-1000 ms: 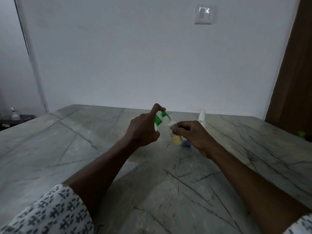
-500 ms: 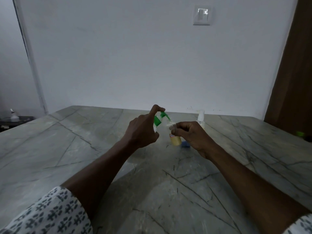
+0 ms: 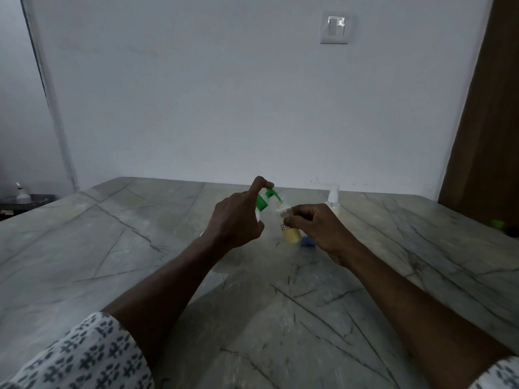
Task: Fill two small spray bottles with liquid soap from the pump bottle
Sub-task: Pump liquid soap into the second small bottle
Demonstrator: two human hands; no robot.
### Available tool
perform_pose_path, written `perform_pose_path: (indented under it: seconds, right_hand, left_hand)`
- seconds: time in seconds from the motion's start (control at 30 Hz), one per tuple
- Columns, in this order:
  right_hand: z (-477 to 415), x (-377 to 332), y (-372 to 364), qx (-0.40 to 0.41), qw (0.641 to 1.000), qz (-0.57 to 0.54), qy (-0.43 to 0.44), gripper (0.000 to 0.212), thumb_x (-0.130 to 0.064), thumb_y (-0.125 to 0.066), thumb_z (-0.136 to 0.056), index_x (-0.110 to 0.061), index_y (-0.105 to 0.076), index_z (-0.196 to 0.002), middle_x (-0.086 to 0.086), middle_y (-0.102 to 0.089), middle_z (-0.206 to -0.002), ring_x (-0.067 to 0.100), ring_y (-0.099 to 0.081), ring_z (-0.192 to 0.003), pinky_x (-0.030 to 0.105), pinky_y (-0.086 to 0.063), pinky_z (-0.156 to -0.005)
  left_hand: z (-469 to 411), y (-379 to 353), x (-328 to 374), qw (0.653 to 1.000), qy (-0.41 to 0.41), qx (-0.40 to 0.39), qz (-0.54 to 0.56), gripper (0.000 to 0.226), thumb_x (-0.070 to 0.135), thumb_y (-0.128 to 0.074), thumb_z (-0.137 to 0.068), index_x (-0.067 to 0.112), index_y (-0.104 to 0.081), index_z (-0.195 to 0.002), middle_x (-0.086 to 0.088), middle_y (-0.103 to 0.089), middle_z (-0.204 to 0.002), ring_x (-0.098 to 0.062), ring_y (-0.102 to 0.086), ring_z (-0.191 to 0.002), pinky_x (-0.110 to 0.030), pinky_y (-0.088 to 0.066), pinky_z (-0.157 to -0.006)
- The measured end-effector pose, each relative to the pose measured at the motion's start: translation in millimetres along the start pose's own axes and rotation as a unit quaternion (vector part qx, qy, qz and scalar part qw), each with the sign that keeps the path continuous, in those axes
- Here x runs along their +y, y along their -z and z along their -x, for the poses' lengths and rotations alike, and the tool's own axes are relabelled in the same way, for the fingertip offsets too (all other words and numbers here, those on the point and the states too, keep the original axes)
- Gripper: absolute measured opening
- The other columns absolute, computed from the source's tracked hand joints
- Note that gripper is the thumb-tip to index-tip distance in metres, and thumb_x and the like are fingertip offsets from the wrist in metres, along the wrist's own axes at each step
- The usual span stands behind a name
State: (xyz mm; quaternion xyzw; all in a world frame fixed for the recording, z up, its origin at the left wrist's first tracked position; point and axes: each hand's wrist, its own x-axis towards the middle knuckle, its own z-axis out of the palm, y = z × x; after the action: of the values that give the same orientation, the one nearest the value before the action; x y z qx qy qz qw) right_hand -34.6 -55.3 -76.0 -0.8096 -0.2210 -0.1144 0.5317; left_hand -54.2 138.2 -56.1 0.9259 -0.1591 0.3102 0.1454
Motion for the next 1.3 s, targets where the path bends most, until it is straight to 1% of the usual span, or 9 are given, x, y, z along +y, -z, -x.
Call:
perform_pose_path:
  seconds: [0.07, 0.17, 0.33, 0.53, 0.77, 0.9, 1.07, 1.2, 1.3]
  right_hand:
    - [-0.2, -0.4, 1.3, 0.004, 1.0, -0.004, 0.005, 0.022, -0.022, -0.065, -0.089, -0.01, -0.072, -0.106, -0.003, -0.07, -0.095, 0.01, -0.064, -0.088, 0.02, -0.047, -0.079]
    - [-0.4, -0.7, 1.3, 0.0, 1.0, -0.012, 0.006, 0.015, -0.021, -0.065, -0.089, -0.015, -0.072, -0.101, -0.011, -0.069, -0.088, 0.001, -0.063, -0.08, 0.011, -0.047, -0.073]
    - [0.0, -0.8, 1.1, -0.005, 1.0, -0.01, 0.013, 0.007, -0.02, -0.065, -0.089, -0.022, -0.071, -0.092, -0.013, -0.069, -0.082, -0.004, -0.063, -0.07, 0.007, -0.047, -0.065]
    - [1.6, 0.7, -1.9, -0.013, 1.0, -0.013, 0.011, 0.019, -0.021, -0.066, -0.088, -0.014, -0.074, -0.103, 0.001, -0.074, -0.095, 0.021, -0.068, -0.092, 0.026, -0.051, -0.077]
    - [0.2, -0.3, 1.5, 0.001, 0.999, -0.027, 0.021, 0.008, -0.018, -0.066, -0.088, -0.02, -0.073, -0.092, -0.002, -0.073, -0.087, 0.012, -0.065, -0.082, 0.024, -0.049, -0.077]
    - [0.2, -1.8, 2.6, -0.002, 1.0, -0.017, 0.023, 0.014, -0.018, -0.065, -0.089, -0.015, -0.073, -0.1, -0.004, -0.071, -0.089, 0.009, -0.065, -0.082, 0.017, -0.048, -0.075]
    - [0.3, 1.6, 0.8, -0.005, 1.0, -0.007, 0.012, 0.021, -0.023, -0.066, -0.088, -0.012, -0.073, -0.104, 0.001, -0.073, -0.098, 0.022, -0.067, -0.095, 0.034, -0.052, -0.086]
    - [2.0, 1.4, -1.4, -0.012, 1.0, -0.006, 0.01, 0.02, -0.022, -0.066, -0.088, -0.012, -0.073, -0.104, 0.0, -0.073, -0.097, 0.022, -0.067, -0.095, 0.028, -0.051, -0.08]
    - [1.8, 0.7, -0.8, -0.003, 1.0, -0.012, 0.008, 0.016, -0.022, -0.066, -0.088, -0.014, -0.074, -0.099, 0.002, -0.074, -0.096, 0.026, -0.067, -0.095, 0.037, -0.052, -0.085]
  left_hand:
    - [0.4, 0.3, -0.1, 1.0, -0.003, 0.006, -0.001, 0.076, 0.018, -0.072, -0.076, 0.032, -0.03, -0.138, -0.005, -0.068, -0.1, -0.015, -0.055, -0.062, -0.03, -0.051, -0.056]
    - [0.0, 0.9, -0.3, 1.0, -0.005, 0.001, 0.004, 0.078, 0.017, -0.072, -0.075, 0.03, -0.031, -0.14, -0.006, -0.068, -0.104, -0.013, -0.052, -0.061, -0.026, -0.046, -0.053]
    - [-1.2, 0.8, 0.1, 1.0, -0.001, -0.001, 0.001, 0.075, 0.018, -0.073, -0.075, 0.034, -0.029, -0.133, -0.006, -0.069, -0.104, -0.02, -0.06, -0.068, -0.036, -0.057, -0.06]
    - [-0.1, -0.7, 0.2, 1.0, 0.005, 0.011, -0.006, 0.066, 0.02, -0.073, -0.075, 0.035, -0.03, -0.123, -0.007, -0.069, -0.104, -0.023, -0.061, -0.067, -0.04, -0.058, -0.061]
    - [-0.1, -1.3, -0.5, 1.0, -0.001, 0.011, -0.01, 0.079, 0.021, -0.072, -0.075, 0.037, -0.023, -0.135, -0.005, -0.068, -0.094, -0.018, -0.058, -0.065, -0.037, -0.057, -0.061]
    - [-0.2, -0.4, 0.1, 1.0, 0.0, 0.009, -0.009, 0.079, 0.02, -0.072, -0.075, 0.036, -0.026, -0.137, -0.005, -0.068, -0.094, -0.018, -0.058, -0.065, -0.035, -0.056, -0.06]
    - [-0.2, 0.5, 0.8, 1.0, 0.005, 0.004, -0.009, 0.071, 0.019, -0.072, -0.075, 0.033, -0.03, -0.131, -0.006, -0.068, -0.096, -0.02, -0.059, -0.065, -0.035, -0.056, -0.058]
    - [0.7, 0.9, 1.5, 1.0, 0.002, 0.006, -0.009, 0.066, 0.019, -0.072, -0.076, 0.031, -0.032, -0.128, -0.007, -0.068, -0.1, -0.022, -0.06, -0.066, -0.036, -0.056, -0.059]
    - [-0.4, -0.2, 0.4, 1.0, 0.004, -0.001, -0.009, 0.072, 0.019, -0.073, -0.076, 0.031, -0.029, -0.133, -0.007, -0.068, -0.099, -0.02, -0.059, -0.066, -0.037, -0.057, -0.06]
